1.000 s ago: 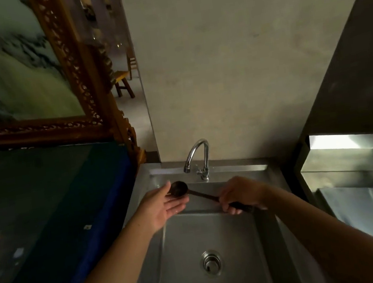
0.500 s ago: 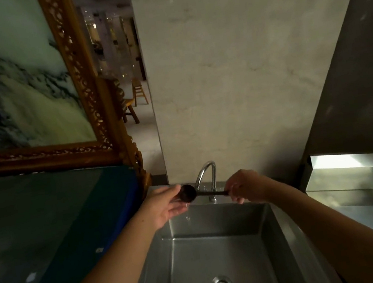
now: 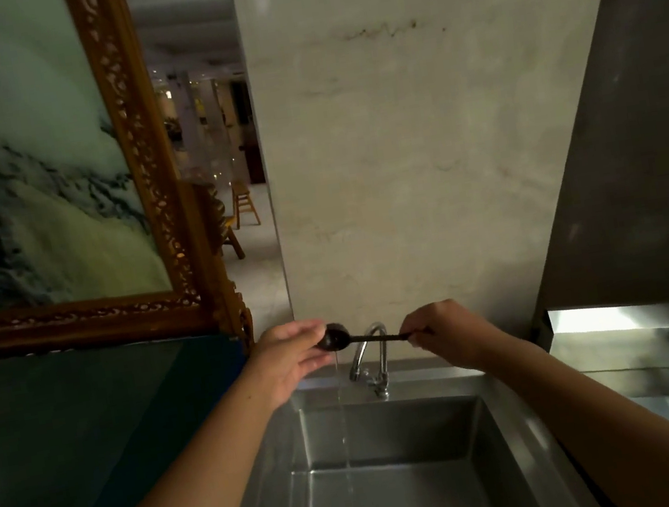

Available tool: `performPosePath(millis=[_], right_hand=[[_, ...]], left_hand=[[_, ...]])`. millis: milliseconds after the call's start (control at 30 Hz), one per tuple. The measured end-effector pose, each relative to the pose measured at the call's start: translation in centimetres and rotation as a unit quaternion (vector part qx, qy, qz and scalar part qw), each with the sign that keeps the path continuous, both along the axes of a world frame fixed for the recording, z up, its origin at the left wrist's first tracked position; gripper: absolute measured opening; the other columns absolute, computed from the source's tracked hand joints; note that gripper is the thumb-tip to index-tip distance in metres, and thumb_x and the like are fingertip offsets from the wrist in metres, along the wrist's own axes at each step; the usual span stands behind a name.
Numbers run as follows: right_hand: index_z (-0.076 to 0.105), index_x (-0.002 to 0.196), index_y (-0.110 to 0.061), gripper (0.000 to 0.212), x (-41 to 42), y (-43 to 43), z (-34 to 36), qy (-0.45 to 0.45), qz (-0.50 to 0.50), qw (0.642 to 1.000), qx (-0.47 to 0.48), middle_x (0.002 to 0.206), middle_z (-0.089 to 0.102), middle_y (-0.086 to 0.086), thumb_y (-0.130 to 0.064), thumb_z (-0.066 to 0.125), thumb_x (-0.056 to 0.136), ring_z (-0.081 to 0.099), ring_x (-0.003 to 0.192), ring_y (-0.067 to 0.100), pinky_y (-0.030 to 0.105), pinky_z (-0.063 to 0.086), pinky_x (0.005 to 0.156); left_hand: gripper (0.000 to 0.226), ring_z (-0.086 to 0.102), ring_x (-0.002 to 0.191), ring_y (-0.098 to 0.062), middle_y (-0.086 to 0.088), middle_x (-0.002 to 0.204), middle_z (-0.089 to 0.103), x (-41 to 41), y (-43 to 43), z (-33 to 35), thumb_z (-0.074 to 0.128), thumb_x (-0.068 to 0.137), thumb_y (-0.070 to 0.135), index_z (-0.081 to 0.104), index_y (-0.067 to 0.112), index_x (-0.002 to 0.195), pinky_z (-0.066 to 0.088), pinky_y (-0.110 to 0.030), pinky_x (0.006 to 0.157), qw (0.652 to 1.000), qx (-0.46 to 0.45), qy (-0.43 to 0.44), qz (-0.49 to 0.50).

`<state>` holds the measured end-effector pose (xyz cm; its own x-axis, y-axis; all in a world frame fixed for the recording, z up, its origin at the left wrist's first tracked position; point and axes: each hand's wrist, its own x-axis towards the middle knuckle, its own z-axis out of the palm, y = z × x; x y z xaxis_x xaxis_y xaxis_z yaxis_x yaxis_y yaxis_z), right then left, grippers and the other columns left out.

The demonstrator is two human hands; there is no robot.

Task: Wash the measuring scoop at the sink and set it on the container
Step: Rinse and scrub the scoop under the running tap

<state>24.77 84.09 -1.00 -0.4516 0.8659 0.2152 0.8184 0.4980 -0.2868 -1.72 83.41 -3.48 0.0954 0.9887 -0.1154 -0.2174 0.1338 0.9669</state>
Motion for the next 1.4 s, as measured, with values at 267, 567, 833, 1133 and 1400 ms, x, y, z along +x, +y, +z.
performPosePath(millis=[267,567,833,1133,1400], right_hand=[[0.074,0.104,-0.017,0.020,0.3,0.1,3.2,0.010,0.014,0.998,0.063,0.099,0.075,0.001,-0.014,0.058,0.092,0.067,0.086,0.015,0.021,0.050,0.074],[0.076,0.097,-0.018,0.017,0.3,0.4,6.4,0.063,0.009,0.992,0.111,0.092,0.076,-0.002,-0.013,0.064,0.087,0.064,0.079,0.011,0.014,0.040,0.067],[0.076,0.097,-0.020,0.017,-0.3,0.2,6.1,0.081,-0.012,0.990,0.118,0.090,0.072,-0.004,-0.013,0.065,0.086,0.054,0.074,0.004,0.004,0.033,0.064],[0.075,0.100,-0.018,0.017,-0.2,-0.5,4.4,0.054,-0.011,0.994,0.094,0.094,0.074,-0.003,-0.014,0.062,0.090,0.054,0.073,0.000,0.003,0.035,0.062],[0.075,0.098,-0.017,0.016,-0.3,-0.4,4.6,0.066,-0.025,0.994,0.080,0.091,0.074,-0.001,-0.013,0.061,0.090,0.062,0.079,0.011,0.026,0.052,0.073]], left_hand=[[0.024,0.073,0.100,-0.024,-0.011,0.110,0.075,0.7,0.0,3.2,0.067,0.087,0.009,0.069,0.010,0.111,0.060,-0.030,0.079,0.996,0.091,0.003,0.025],[0.024,0.073,0.100,-0.021,-0.011,0.111,0.074,0.5,-0.2,6.6,0.064,0.090,0.006,0.069,0.009,0.113,0.060,-0.027,0.076,0.989,0.147,-0.014,0.028],[0.023,0.072,0.103,-0.019,-0.008,0.111,0.075,0.1,-0.3,6.2,0.062,0.090,0.004,0.070,0.011,0.111,0.060,-0.027,0.078,0.987,0.157,-0.039,0.022],[0.021,0.073,0.097,-0.019,-0.006,0.102,0.077,0.4,-0.2,3.9,0.063,0.090,0.004,0.074,0.015,0.104,0.060,-0.025,0.070,0.992,0.120,-0.025,0.025],[0.021,0.071,0.104,-0.025,-0.011,0.111,0.075,0.7,-0.3,4.3,0.062,0.092,0.007,0.072,0.013,0.109,0.058,-0.035,0.081,0.992,0.115,-0.047,0.026]])
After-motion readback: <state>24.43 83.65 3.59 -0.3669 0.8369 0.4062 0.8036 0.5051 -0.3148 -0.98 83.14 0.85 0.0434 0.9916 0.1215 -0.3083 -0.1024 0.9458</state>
